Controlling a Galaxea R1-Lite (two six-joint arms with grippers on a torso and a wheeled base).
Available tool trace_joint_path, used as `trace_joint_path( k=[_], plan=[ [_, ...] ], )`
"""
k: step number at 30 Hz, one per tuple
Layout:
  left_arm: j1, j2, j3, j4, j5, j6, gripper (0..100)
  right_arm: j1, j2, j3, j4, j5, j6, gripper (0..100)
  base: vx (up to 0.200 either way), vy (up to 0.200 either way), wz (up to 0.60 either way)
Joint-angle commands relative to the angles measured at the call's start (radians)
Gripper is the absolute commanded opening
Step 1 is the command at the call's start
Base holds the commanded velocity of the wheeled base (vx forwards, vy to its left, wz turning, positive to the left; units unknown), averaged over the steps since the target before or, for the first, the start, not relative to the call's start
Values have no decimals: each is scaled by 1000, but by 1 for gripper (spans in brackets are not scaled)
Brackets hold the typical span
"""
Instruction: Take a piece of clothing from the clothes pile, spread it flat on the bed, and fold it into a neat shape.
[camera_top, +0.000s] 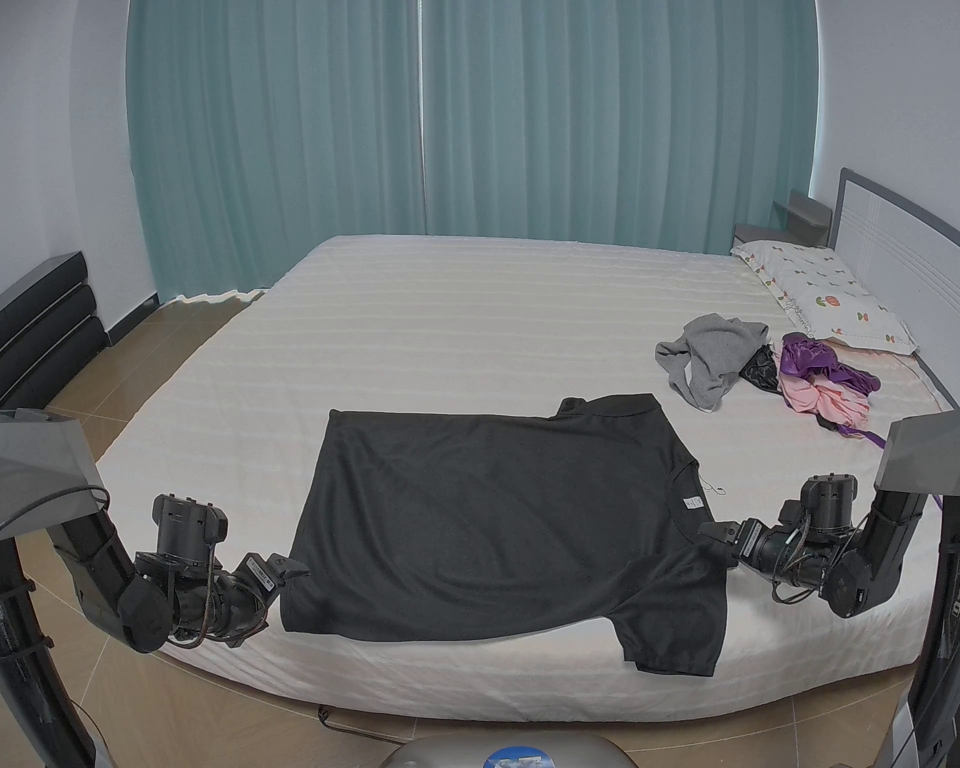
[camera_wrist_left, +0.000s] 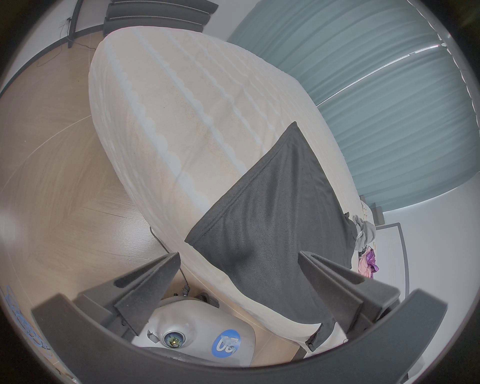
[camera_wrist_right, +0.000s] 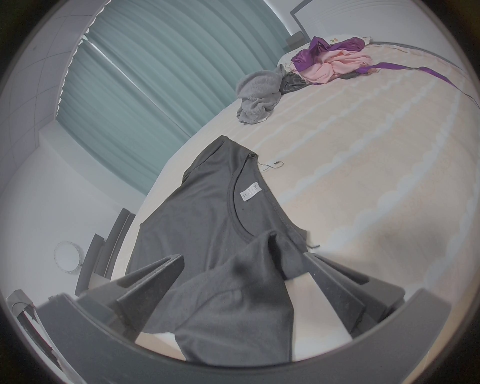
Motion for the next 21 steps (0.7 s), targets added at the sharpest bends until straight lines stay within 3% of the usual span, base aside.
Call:
trace_joint_path(
  k=[1, 5, 21],
  plan=[
    [0, 3, 1, 0, -1, 0, 100, -10, -39, 111, -12, 34, -69, 100, 0, 0, 0],
    [0, 1, 1, 0, -1, 0, 100, -12, -22, 188, -34, 84, -158, 100, 0, 0, 0],
    [0, 1, 3, 0, -1, 0, 100, 15, 37, 189, -40, 141, -158, 100, 0, 0, 0]
  ],
)
